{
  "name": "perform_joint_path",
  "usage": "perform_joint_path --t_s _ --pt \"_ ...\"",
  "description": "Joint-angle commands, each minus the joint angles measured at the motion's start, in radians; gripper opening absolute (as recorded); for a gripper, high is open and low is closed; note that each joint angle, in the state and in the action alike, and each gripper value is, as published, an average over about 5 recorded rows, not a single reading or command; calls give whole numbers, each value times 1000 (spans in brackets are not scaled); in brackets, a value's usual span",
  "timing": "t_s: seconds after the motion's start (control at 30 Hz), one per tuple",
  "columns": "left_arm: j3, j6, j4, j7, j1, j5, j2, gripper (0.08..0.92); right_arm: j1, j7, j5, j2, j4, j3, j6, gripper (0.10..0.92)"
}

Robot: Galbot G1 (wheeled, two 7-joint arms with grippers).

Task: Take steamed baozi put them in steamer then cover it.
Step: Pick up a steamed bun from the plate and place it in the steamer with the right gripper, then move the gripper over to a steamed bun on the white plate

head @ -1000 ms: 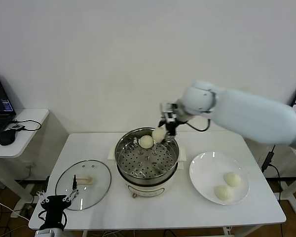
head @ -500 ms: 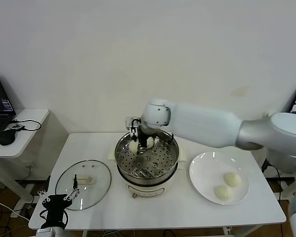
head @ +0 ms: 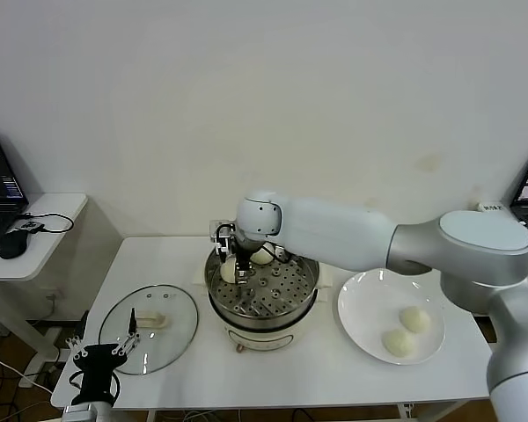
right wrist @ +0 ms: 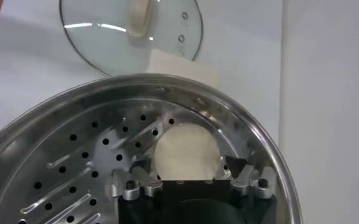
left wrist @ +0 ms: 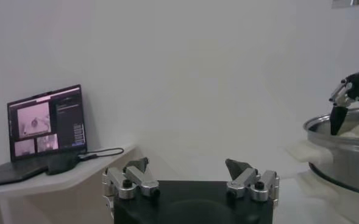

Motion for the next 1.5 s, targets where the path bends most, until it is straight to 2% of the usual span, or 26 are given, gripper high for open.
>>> perform_joint_path --t_s 0.03,0.37,0.53,0.67,1.07,1.5 --pt "0 2 1 0 -2 -1 1 823 187 -163 5 -181 166 -31 36 822" --pt "8 8 -13 1 0 4 5 823 345 -295 -87 -571 457 -118 132 823" --pt "10 9 -24 0 12 10 8 823 274 -337 -237 -797 531 -113 235 823" --pt "4 8 -36 -2 27 14 17 823 155 -341 -352 -913 534 -68 298 823" --pt "5 26 -54 0 51 37 9 823 -396 -307 -551 -1021 499 292 349 823" --pt "3 40 -53 4 60 58 -9 823 -665 -269 -613 -942 416 486 350 823"
